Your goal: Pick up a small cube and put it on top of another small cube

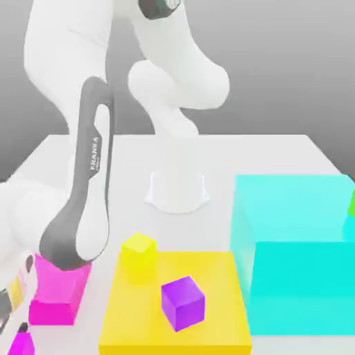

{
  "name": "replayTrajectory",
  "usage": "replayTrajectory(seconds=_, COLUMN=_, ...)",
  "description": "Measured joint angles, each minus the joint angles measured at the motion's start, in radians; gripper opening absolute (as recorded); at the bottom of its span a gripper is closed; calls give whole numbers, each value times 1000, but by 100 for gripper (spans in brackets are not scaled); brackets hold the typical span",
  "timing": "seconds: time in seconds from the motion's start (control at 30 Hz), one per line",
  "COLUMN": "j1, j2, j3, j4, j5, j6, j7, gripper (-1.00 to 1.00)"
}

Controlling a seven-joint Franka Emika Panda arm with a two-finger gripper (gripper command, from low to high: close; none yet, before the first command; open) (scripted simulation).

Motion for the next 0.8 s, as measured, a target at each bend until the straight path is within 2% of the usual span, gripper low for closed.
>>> replayTrajectory(seconds=0.13, j1=0, j2=0, j3=0, j4=0, j5=1, j6=1, j7=0, gripper=-100)
replayTrajectory(seconds=0.27, j1=16, j2=-122, j3=-17, j4=-30, j5=-19, j6=-92, j7=11, gripper=-100)
replayTrajectory(seconds=0.57, j1=140, j2=-454, j3=149, j4=-216, j5=-56, j6=-226, j7=-187, gripper=-100)
replayTrajectory(seconds=0.7, j1=247, j2=-593, j3=211, j4=-303, j5=-89, j6=-282, j7=-270, gripper=-100)
replayTrajectory(seconds=0.8, j1=340, j2=-586, j3=204, j4=-346, j5=-117, j6=-235, j7=-286, gripper=-100)
